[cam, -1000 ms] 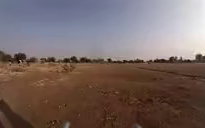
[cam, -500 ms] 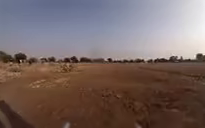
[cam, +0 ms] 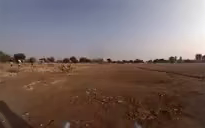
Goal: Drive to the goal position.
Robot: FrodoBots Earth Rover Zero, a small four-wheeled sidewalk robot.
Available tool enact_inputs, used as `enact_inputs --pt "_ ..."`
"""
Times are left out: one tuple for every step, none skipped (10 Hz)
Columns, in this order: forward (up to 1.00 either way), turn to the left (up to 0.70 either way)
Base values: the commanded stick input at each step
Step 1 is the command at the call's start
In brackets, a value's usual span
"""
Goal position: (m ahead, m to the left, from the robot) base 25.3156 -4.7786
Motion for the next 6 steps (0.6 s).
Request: enact_inputs --pt "0.50 0.00" --pt "0.50 0.00" --pt "0.50 0.00" --pt "0.50 0.00" --pt "0.50 0.00" --pt "0.50 0.00"
